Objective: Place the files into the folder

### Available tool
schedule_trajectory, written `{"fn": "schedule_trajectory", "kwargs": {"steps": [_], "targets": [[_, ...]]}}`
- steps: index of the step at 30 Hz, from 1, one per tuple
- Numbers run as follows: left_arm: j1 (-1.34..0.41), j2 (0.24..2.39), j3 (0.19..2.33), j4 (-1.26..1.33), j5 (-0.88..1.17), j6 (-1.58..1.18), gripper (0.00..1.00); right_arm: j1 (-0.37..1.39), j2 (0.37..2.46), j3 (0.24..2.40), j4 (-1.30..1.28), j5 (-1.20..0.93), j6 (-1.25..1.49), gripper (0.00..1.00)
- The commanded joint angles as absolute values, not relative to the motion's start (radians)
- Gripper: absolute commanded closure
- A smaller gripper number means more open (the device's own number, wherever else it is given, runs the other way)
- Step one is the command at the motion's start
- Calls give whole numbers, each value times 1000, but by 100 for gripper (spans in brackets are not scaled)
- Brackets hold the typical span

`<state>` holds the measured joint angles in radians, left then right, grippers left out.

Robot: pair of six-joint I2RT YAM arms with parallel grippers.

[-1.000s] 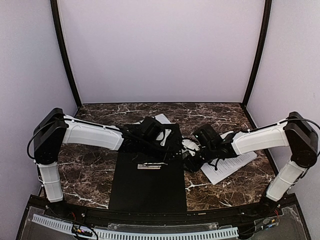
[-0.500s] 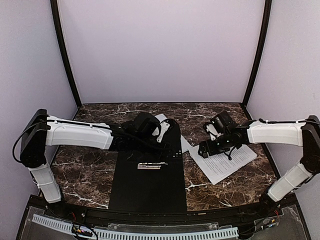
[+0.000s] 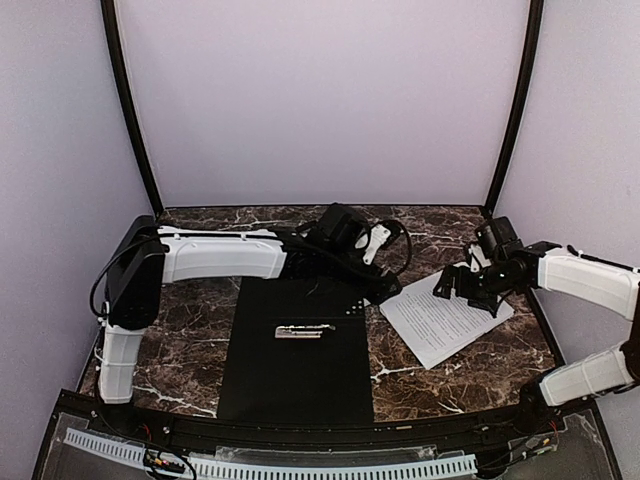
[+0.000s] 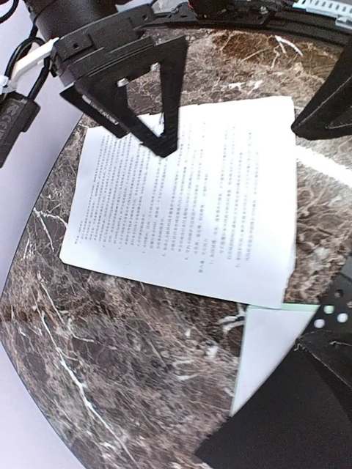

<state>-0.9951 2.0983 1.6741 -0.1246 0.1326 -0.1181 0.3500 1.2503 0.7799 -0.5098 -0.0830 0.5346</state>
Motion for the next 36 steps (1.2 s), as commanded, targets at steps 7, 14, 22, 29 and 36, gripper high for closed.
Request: {"fn": "schedule_trajectory", "kwargs": {"steps": [7,14,22,29,36], "targets": [[-969,2536,2288,-381,337,-132,7,259,1092,619,-566,-224,725,1],[-893,2695,2428,-326,429,-284,9,247,1034,530,-570,-265,791,1],[-866,2767,2487,-358,469,-330,14,245,982,441,-560,-290,858,1],[-870,2778,2482,-422,491,-319,20,243,984,384,-483,-304,917,1],[-894,2748,2413,-483,496,-278,35,242,989,333,-365,-290,1030,1]]}}
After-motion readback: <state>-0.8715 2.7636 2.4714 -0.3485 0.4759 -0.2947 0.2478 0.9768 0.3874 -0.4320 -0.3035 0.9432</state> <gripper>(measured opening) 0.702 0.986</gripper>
